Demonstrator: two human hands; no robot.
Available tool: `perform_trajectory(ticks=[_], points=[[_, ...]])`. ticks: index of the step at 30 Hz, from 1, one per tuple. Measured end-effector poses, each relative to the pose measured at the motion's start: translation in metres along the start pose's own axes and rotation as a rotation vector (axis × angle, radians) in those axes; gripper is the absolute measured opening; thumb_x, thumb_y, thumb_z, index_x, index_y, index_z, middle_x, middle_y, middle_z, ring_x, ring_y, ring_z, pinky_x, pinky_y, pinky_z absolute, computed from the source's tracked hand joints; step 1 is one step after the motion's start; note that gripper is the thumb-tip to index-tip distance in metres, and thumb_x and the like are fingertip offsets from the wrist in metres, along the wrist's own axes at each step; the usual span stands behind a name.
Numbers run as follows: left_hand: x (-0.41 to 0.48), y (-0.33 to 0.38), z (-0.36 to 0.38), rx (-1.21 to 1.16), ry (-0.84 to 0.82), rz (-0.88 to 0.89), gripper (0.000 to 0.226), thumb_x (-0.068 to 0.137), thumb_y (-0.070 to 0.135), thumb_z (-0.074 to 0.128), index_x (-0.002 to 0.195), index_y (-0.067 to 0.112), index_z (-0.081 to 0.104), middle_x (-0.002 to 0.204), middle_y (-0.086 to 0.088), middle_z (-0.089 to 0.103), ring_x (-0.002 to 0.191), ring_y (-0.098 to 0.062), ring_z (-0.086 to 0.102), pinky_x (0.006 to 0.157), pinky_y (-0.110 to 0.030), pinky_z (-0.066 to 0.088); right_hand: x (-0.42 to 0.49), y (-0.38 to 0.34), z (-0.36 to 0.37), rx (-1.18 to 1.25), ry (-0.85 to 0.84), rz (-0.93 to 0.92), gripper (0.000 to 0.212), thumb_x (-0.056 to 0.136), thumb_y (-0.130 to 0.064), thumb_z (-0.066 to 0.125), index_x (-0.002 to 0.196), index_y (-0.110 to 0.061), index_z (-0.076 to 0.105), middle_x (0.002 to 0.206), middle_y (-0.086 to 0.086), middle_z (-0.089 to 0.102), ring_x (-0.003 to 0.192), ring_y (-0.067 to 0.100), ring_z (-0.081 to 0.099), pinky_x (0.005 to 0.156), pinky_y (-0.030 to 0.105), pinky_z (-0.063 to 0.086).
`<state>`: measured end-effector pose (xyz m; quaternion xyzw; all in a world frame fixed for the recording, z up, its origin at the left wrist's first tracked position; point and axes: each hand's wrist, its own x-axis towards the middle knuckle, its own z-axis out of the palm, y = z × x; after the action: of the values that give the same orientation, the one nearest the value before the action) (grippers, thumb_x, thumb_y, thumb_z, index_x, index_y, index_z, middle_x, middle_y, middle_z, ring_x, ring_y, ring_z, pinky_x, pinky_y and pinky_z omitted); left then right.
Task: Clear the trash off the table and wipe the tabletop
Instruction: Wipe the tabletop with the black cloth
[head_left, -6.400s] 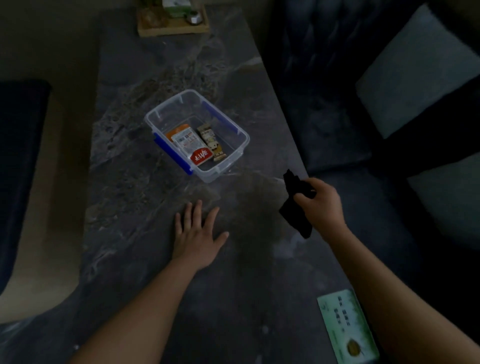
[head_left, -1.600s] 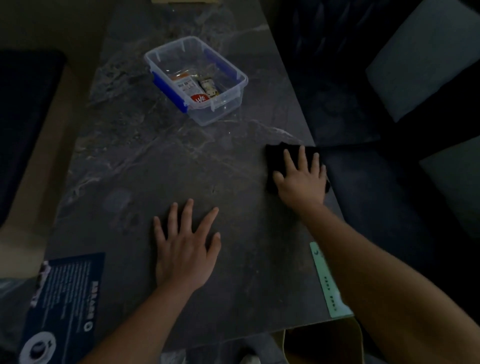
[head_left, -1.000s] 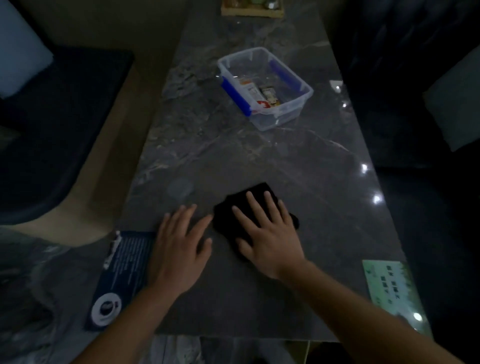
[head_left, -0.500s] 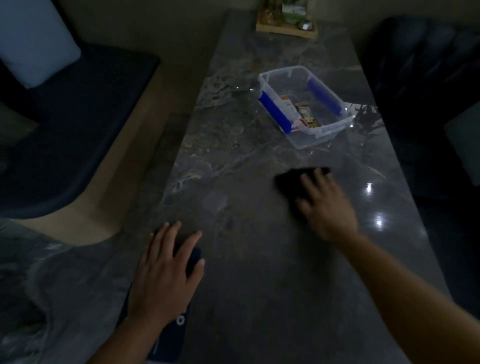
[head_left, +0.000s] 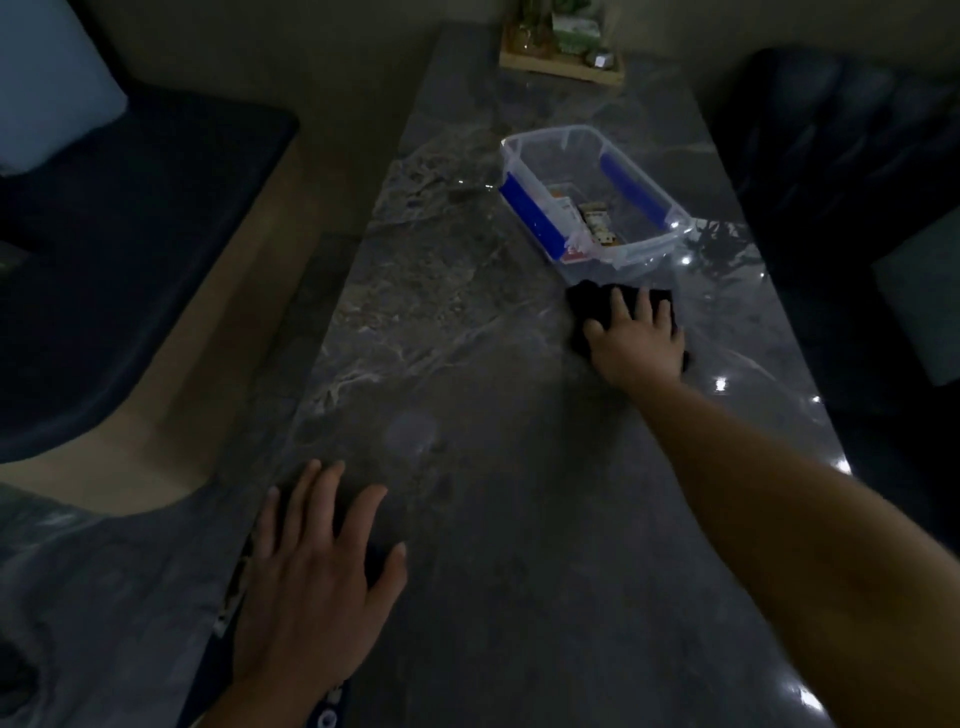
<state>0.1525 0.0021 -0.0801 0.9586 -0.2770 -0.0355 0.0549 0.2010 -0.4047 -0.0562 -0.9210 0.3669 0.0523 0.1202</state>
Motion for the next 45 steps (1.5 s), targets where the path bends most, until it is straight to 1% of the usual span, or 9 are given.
perform_trajectory(ticks=[6, 10, 12, 20, 25, 31, 36, 42, 45], points=[[-0.001, 0.004, -0.003, -0.011, 0.007, -0.005, 0.057, 0.087, 0.06, 0.037, 0.133, 0.028, 0.047, 0.152, -0.012, 0.039, 0.145, -0.033, 0.029, 0.117, -0.057, 0.022, -0.068, -0.015, 0.038, -0.174, 0.02, -0.604, 0.066, 0.09, -0.071, 0.015, 0.151, -0.05, -0.002, 0.166, -0.005, -0.001, 0.151, 0.023, -0.006, 0.12, 0.049, 0.0], [-0.003, 0.004, 0.002, -0.017, 0.015, -0.012, 0.056, 0.088, 0.058, 0.039, 0.134, 0.028, 0.046, 0.153, -0.011, 0.038, 0.146, -0.031, 0.027, 0.119, -0.055, 0.02, -0.03, 0.007, 0.015, -0.087, -0.022, -0.203, 0.067, 0.093, -0.064, 0.024, 0.154, -0.041, 0.005, 0.167, 0.002, 0.0, 0.151, 0.029, -0.001, 0.121, 0.055, 0.006], [-0.004, 0.003, 0.001, -0.033, 0.029, -0.018, 0.055, 0.087, 0.057, 0.041, 0.133, 0.028, 0.047, 0.153, -0.011, 0.038, 0.146, -0.03, 0.027, 0.119, -0.055, 0.021, -0.055, -0.025, 0.027, -0.052, 0.032, -0.192, 0.065, 0.095, -0.06, 0.027, 0.155, -0.039, 0.009, 0.167, 0.004, 0.002, 0.151, 0.032, -0.001, 0.121, 0.055, 0.007], [-0.008, 0.001, 0.0, -0.278, 0.188, -0.056, 0.041, 0.088, 0.033, 0.046, 0.121, 0.016, 0.065, 0.146, -0.011, 0.051, 0.141, -0.028, 0.039, 0.118, -0.054, 0.026, -0.202, -0.04, 0.071, -0.157, 0.019, -0.915, 0.063, 0.094, -0.057, 0.034, 0.154, -0.043, 0.018, 0.166, 0.0, 0.012, 0.153, 0.028, 0.005, 0.121, 0.048, 0.009], [-0.01, 0.002, 0.001, -0.295, 0.228, -0.084, 0.038, 0.09, 0.027, 0.049, 0.121, 0.015, 0.068, 0.143, -0.009, 0.055, 0.14, -0.026, 0.041, 0.119, -0.053, 0.025, -0.125, -0.104, 0.046, -0.029, 0.008, -0.341, 0.061, 0.1, -0.055, 0.028, 0.156, -0.035, 0.014, 0.167, 0.004, 0.002, 0.152, 0.03, -0.003, 0.122, 0.05, 0.003], [-0.016, 0.0, 0.003, -0.484, 0.356, -0.205, 0.039, 0.092, 0.022, 0.04, 0.1, 0.002, 0.073, 0.131, -0.014, 0.063, 0.131, -0.028, 0.051, 0.107, -0.052, 0.044, -0.181, -0.087, 0.071, -0.144, -0.013, -0.997, 0.061, 0.095, -0.057, 0.032, 0.153, -0.042, 0.021, 0.166, 0.001, 0.015, 0.152, 0.028, 0.007, 0.122, 0.048, 0.008], [-0.015, 0.001, 0.003, -0.502, 0.368, -0.206, 0.02, 0.087, 0.004, 0.053, 0.094, 0.0, 0.072, 0.128, -0.015, 0.065, 0.129, -0.03, 0.053, 0.106, -0.054, 0.045, -0.099, -0.137, 0.05, -0.067, -0.016, -0.419, 0.063, 0.098, -0.058, 0.026, 0.156, -0.038, 0.01, 0.167, 0.004, -0.001, 0.152, 0.032, -0.004, 0.121, 0.052, 0.002], [-0.017, -0.002, 0.003, -0.513, 0.358, -0.195, 0.026, 0.085, 0.005, 0.05, 0.096, 0.001, 0.073, 0.129, -0.015, 0.064, 0.129, -0.03, 0.053, 0.102, -0.056, 0.048, -0.159, -0.098, 0.066, -0.182, -0.038, -1.01, 0.062, 0.094, -0.058, 0.032, 0.153, -0.042, 0.02, 0.166, 0.0, 0.013, 0.152, 0.026, 0.005, 0.121, 0.044, 0.002], [-0.015, -0.002, 0.006, -0.536, 0.334, -0.191, 0.024, 0.087, 0.005, 0.05, 0.098, -0.001, 0.071, 0.132, -0.016, 0.062, 0.133, -0.03, 0.049, 0.108, -0.055, 0.043, -0.099, -0.053, 0.032, -0.165, -0.027, -0.579, 0.061, 0.099, -0.057, 0.026, 0.155, -0.041, 0.011, 0.167, 0.001, 0.003, 0.152, 0.025, -0.002, 0.121, 0.045, 0.002]])
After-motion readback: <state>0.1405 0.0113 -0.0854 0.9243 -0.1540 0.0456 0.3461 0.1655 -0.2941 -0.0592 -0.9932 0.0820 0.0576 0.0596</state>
